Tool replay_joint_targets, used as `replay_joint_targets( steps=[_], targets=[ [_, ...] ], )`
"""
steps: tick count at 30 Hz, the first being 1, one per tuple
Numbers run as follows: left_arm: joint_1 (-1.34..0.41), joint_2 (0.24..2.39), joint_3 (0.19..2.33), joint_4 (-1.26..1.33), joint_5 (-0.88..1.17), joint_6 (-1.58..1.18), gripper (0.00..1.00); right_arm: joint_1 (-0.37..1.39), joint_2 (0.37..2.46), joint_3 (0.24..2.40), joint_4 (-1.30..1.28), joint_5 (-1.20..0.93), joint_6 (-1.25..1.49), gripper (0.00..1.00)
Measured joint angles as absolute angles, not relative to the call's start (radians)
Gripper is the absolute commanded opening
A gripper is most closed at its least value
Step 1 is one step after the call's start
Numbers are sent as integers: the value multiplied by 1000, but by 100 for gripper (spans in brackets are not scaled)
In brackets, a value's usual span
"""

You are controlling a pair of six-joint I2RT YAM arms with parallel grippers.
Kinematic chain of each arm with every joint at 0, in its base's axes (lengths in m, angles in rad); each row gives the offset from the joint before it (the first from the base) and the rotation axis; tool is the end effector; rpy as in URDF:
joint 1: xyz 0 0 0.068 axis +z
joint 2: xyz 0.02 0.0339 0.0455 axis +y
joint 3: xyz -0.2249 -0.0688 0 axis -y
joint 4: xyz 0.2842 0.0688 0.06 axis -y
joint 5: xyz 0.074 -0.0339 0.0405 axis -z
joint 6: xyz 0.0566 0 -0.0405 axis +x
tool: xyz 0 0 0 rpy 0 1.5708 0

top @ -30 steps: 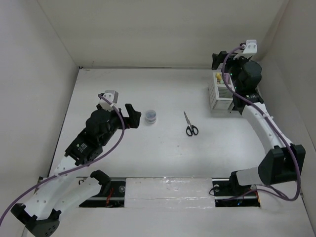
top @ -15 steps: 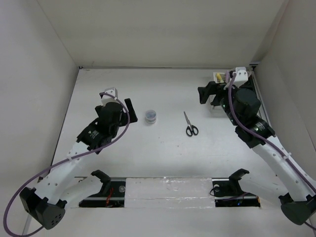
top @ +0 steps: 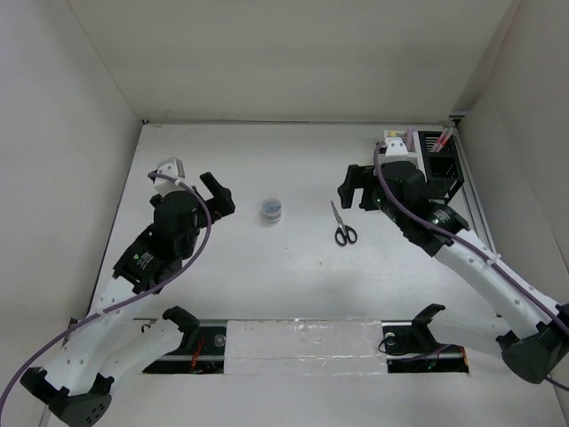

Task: Sort the stationery into containers
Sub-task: Pick up the stapler from the center of the board.

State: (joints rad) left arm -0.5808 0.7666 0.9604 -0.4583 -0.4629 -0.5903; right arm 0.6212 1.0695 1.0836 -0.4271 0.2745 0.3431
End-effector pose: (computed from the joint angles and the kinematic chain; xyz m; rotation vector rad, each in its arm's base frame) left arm 0.2192 -0.1137 0.3505 -0.3325 1.7951 -0.4069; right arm 0.2634 0.1697 0.3232 -0.0973 1.9824 0.3572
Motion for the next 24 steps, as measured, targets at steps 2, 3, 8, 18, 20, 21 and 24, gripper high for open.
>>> replay_joint_targets(
  steps=[2,3,8,18,20,21,24],
  targets=[
    [-581,762,960,-458,-476,-585,100,616,1107,1083,-438,263,349,97],
    [-580,763,960,-456,-478,-580,100,615,1124,1083,-446,263,355,96],
    [-581,789,960,-453,-453,-570,100,599,1163,1034,-471,284,400,94],
    [-581,940,968,-479,-407,-566,100,490,1223,997,-516,271,397,86],
    [-581,952,978,-490,-399,-574,100,458,1263,996,-519,259,397,83],
    [-581,957,982,-491,-394,-576,100,443,1286,996,-522,257,396,83],
    [-581,967,989,-491,-375,-577,100,412,1358,996,-539,252,397,74]
  ],
)
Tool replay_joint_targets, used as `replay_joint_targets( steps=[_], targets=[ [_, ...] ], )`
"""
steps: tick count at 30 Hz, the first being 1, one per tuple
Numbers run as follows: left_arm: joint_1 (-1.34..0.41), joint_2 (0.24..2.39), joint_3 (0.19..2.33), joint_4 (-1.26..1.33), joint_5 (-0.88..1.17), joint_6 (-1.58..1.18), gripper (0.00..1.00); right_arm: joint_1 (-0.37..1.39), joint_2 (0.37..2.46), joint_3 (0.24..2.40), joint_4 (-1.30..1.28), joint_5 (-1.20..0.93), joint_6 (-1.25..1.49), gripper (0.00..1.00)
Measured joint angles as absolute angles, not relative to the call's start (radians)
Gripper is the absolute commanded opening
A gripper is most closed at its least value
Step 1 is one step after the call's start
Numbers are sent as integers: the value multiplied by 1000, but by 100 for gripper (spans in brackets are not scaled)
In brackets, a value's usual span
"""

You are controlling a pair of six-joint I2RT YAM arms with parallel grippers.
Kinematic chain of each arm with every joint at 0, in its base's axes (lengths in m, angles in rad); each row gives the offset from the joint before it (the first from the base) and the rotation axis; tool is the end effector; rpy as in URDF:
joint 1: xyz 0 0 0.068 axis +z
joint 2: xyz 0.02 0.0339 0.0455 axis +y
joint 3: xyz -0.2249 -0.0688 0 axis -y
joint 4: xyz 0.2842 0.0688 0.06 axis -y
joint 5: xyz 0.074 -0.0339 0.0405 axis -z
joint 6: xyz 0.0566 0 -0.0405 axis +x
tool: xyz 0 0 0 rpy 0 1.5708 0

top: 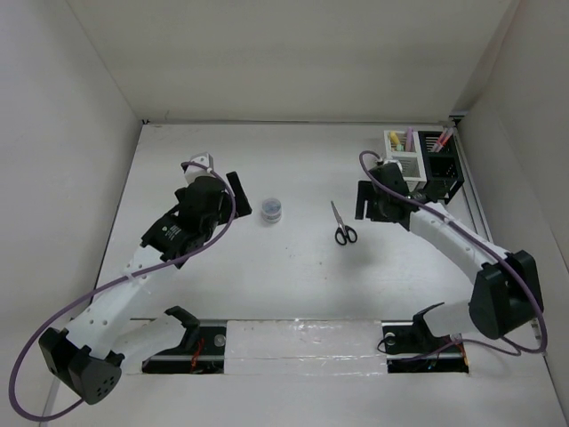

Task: Sort the stationery into containers
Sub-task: Pick up the stapler from the center of the board.

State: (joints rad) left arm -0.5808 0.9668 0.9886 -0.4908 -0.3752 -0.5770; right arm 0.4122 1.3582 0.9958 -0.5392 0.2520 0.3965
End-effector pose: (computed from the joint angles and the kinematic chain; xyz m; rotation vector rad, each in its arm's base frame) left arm 0.2522 -0.1407 0.3075 -0.2305 2.0097 -0.3560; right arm 0.3167 0.1231 0.1877 0.0880 2.4324 0.0494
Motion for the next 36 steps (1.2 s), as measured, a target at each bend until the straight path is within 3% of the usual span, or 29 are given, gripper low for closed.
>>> replay_joint_targets(
  steps=[5,22,27,29,36],
  targets=[
    [-581,967,989,-492,-369,-567,100,428,1441,996,-575,230,396,65],
    [-581,967,989,-492,-345,-520,100,426,1609,996,-595,157,381,59],
    [-581,969,989,-491,-326,-514,100,427,1531,996,-595,158,377,66],
    [-581,984,990,-490,-310,-517,100,434,1489,1000,-602,167,384,77],
    [-654,1180,1066,-500,-250,-595,100,489,1276,1043,-668,256,404,85]
  ],
)
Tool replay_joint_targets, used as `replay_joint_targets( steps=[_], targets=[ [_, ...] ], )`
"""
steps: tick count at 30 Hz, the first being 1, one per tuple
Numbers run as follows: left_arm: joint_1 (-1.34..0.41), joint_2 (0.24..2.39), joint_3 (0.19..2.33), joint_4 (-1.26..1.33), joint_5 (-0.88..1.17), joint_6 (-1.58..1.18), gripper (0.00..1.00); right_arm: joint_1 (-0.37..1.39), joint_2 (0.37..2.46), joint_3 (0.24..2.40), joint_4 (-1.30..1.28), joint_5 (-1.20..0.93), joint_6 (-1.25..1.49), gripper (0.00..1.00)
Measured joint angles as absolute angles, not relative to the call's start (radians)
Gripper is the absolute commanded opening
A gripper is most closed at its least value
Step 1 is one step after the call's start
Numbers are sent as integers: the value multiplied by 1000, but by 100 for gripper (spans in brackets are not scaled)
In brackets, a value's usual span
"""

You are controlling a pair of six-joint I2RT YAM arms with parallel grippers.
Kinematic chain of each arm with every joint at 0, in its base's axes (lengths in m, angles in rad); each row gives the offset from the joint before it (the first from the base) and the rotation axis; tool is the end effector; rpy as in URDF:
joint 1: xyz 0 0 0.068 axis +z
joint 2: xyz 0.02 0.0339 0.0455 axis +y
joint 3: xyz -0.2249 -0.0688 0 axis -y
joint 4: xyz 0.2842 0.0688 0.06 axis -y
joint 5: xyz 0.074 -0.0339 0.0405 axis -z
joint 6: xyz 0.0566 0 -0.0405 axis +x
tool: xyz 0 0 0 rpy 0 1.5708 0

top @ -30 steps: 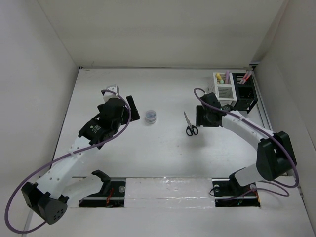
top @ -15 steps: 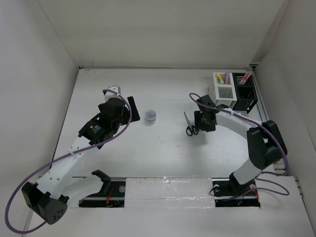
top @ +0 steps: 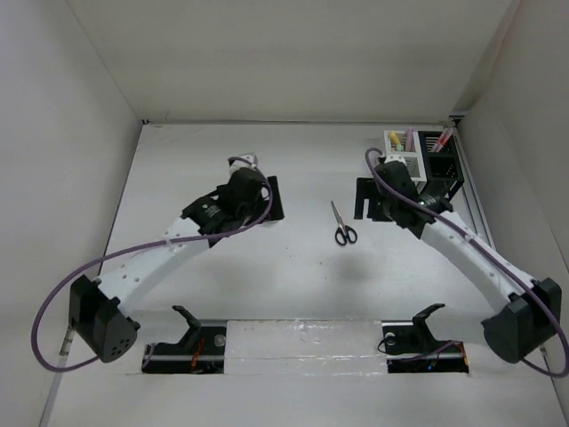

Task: Sort the stationery into containers
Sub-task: Pick up the stapler from the center of the board.

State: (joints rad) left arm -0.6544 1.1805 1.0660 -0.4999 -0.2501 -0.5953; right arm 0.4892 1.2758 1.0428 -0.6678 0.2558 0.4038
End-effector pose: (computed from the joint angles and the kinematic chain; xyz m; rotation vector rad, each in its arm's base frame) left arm 0.2695 -0.1891 0.2744 -0.0780 2.1961 -0.4413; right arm 0.2936 0.1401 0.2205 0.0050 2.4333 0.0834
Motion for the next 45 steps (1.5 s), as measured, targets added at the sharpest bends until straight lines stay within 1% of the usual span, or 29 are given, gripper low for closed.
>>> replay_joint_targets(
  steps=[2,5,11,16,18,22,25,30,33,36,38,41,45],
  targets=[
    [-733,1252,1118,-503,-249,-624,100,499,1211,1090,-697,294,413,88],
    [-819,1377,1226,-484,-233,-662,100,513,1109,1154,-733,353,419,88],
    [-851,1650,1399,-447,-195,-724,100,525,884,1262,-792,458,432,89],
    [-901,1946,1645,-461,-170,-750,100,525,782,1280,-818,495,441,91],
    [-929,2014,1690,-461,-161,-764,100,525,771,1268,-822,494,441,91],
    [-986,2044,1677,-477,-147,-822,98,525,761,1222,-834,478,437,91],
    [-1007,2029,1643,-479,-149,-867,91,525,754,1194,-835,462,432,91],
    [-999,2030,1639,-535,-187,-910,90,525,743,1174,-834,436,422,91],
    [-991,2054,1674,-584,-219,-926,89,525,731,1161,-827,425,422,91],
    [-991,2082,1690,-606,-249,-943,83,525,722,1151,-820,416,418,91],
    [-991,2099,1690,-623,-264,-949,82,525,719,1146,-819,411,416,91],
    [-991,2131,1694,-640,-274,-952,79,525,720,1144,-813,410,411,91],
    [-991,2180,1713,-652,-285,-955,76,525,717,1143,-805,405,405,92]
  ],
)
